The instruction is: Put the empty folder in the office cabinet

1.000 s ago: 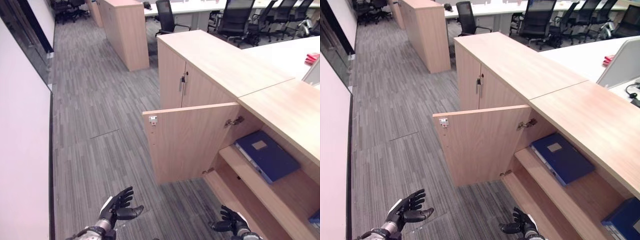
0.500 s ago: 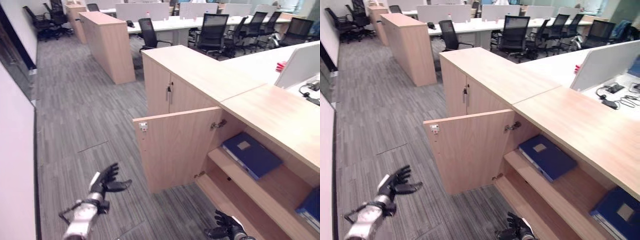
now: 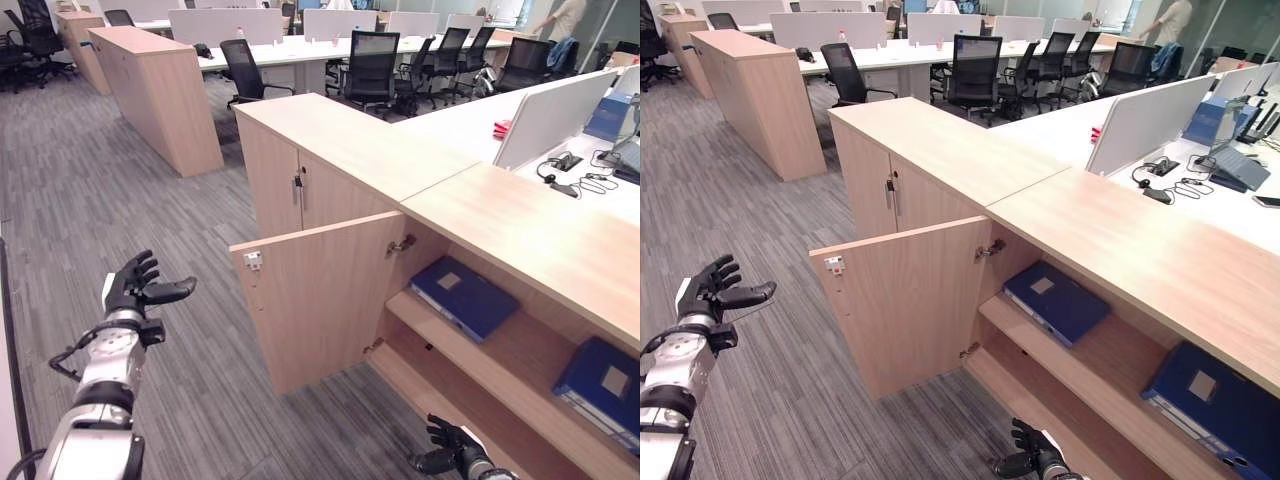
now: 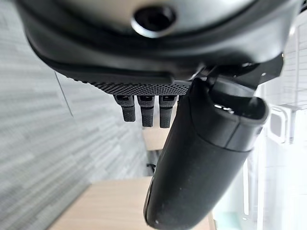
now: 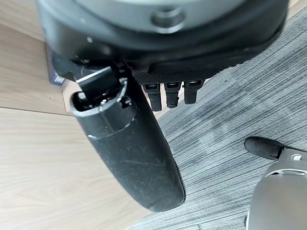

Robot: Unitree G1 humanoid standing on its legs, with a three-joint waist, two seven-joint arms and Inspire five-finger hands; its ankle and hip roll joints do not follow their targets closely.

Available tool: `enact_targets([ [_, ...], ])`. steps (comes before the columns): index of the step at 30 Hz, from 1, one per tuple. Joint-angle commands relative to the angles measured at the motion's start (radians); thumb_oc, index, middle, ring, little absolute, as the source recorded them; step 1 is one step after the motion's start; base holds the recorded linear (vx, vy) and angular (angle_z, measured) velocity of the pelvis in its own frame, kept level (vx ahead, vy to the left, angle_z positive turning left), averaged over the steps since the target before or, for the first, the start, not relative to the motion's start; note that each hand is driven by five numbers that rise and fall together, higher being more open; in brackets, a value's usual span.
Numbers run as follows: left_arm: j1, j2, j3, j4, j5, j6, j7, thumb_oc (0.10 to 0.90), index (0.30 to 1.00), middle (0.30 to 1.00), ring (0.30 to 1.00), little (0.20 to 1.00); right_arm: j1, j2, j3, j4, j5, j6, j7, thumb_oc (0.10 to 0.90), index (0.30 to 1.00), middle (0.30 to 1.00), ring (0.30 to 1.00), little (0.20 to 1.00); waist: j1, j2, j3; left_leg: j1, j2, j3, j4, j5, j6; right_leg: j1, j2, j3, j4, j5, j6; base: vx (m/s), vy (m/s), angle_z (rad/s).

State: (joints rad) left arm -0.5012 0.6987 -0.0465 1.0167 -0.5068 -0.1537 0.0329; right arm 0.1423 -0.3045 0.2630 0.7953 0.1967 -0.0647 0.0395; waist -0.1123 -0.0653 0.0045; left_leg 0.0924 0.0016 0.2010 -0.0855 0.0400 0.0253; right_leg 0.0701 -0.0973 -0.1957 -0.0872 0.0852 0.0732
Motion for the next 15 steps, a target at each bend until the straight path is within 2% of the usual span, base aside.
enact_targets([
  [1, -0.217, 0.052, -0.036, 0.038, -0.018, -0.084, 0.013, 0.8, 0.9, 0.9, 0.9, 0.9, -0.095, -0.056, 0.028, -0.005, -0.009, -0.056, -0.011, 0.8, 0.9, 0.9, 0.9, 0.9, -0.002, 0.028, -0.002, 0.062, -0.011, -0.034, -0.002, -0.128, -0.024, -0.008, -0.013, -0.021, 0.061, -0.053, 0.097, 0.01, 0.015, -0.07],
  [5, -0.256, 0.029, -0.076, 0.032, 0.006, -0.082, 0.014, 0.8, 0.9, 0.9, 0.9, 0.9, -0.106, -0.055, 0.031, 0.001, -0.02, -0.054, -0.017, 0.8, 0.9, 0.9, 0.9, 0.9, -0.006, 0.026, 0.003, 0.062, -0.013, -0.028, -0.002, -0.131, -0.021, -0.014, -0.015, -0.014, 0.065, -0.05, 0.101, 0.01, 0.025, -0.13],
  [9, -0.279, -0.076, -0.161, -0.062, 0.045, -0.094, 0.015, 0.8, 0.9, 0.9, 0.9, 0.9, -0.113, -0.046, 0.035, 0.021, -0.038, -0.052, -0.033, 0.8, 0.9, 0.9, 0.9, 0.9, -0.012, 0.016, 0.008, 0.062, -0.017, -0.03, -0.002, -0.134, -0.015, -0.016, -0.018, -0.01, 0.07, -0.05, 0.103, 0.0, 0.014, -0.03],
  [15, -0.175, -0.198, -0.233, -0.255, 0.063, -0.109, -0.032, 0.8, 0.9, 0.9, 0.9, 0.9, -0.116, -0.02, 0.015, 0.046, -0.055, -0.047, -0.05, 0.8, 0.9, 0.9, 0.9, 0.9, 0.001, 0.007, 0.013, 0.064, -0.021, -0.044, -0.002, -0.135, -0.009, -0.005, -0.025, -0.025, 0.069, -0.053, 0.102, 0.0, 0.0, 0.01],
])
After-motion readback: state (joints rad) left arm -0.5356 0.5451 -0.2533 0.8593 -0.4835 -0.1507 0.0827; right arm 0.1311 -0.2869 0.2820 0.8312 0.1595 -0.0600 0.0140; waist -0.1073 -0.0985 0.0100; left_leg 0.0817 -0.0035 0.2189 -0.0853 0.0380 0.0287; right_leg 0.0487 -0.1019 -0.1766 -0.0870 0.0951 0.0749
